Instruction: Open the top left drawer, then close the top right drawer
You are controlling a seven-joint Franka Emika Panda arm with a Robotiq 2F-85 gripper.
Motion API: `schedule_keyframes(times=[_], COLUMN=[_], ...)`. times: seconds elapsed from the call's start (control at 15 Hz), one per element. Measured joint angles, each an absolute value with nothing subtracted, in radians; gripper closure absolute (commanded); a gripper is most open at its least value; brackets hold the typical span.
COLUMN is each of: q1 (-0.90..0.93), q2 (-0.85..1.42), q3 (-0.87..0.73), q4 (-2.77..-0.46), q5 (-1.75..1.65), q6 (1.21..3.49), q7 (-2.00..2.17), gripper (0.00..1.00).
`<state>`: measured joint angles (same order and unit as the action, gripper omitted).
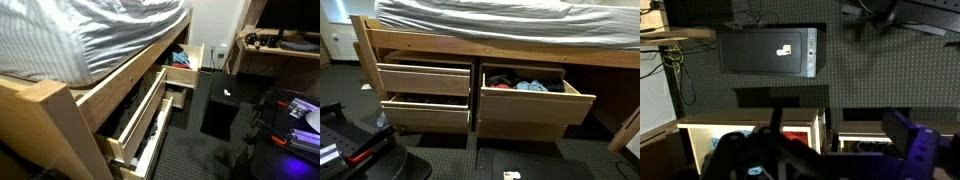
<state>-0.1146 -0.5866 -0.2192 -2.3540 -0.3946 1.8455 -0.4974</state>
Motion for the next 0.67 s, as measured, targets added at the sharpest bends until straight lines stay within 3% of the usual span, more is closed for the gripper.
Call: schedule_keyframes(times=[0.27, 0.67], q1=[-0.128, -0.229], q2=[-0.539, -0.225], q3=[-0.235, -0.332], q4=[-2.330, -2.198], q5=[-0.403, -0.453], q6=[1.838, 1.896], q7=[-0.418, -0.282], gripper=[0.00, 0.00])
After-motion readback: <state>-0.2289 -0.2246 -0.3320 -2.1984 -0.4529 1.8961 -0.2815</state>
